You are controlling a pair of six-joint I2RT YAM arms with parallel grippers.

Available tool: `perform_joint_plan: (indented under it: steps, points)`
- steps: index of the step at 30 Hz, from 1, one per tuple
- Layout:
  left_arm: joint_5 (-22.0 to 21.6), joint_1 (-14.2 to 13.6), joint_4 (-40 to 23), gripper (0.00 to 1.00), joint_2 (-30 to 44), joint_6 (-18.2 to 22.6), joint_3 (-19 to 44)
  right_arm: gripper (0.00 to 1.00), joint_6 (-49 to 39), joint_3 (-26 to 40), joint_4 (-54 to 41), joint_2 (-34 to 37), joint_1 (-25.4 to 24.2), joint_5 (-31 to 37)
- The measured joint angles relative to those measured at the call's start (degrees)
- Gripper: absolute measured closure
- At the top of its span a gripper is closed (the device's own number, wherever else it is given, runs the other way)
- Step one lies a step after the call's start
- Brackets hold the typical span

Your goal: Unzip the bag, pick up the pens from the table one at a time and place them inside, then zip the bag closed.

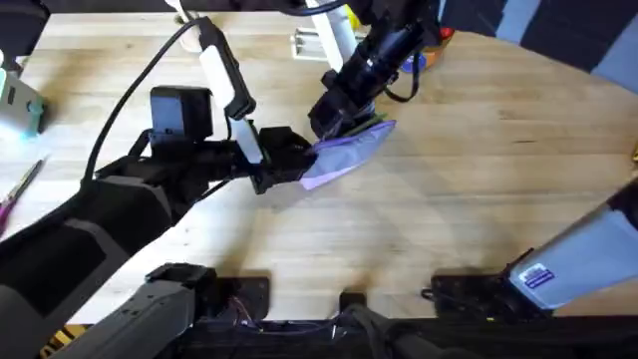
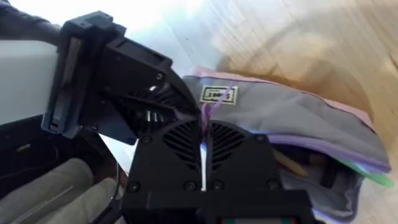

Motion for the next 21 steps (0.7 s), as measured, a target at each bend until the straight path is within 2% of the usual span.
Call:
perform_joint_plan:
  steps: [7,21]
  points:
    - [0.1,0.0,0.8,0.958,0.0,0.0,0.0,0.968,0.4,0.0,-0.7,0.0,-6.0,-1.8]
    - [-0.3,0.0,0.1,0.958,0.0,0.0,0.0,0.968,2.1,0.0,3.1,0.0,-15.5,2.3]
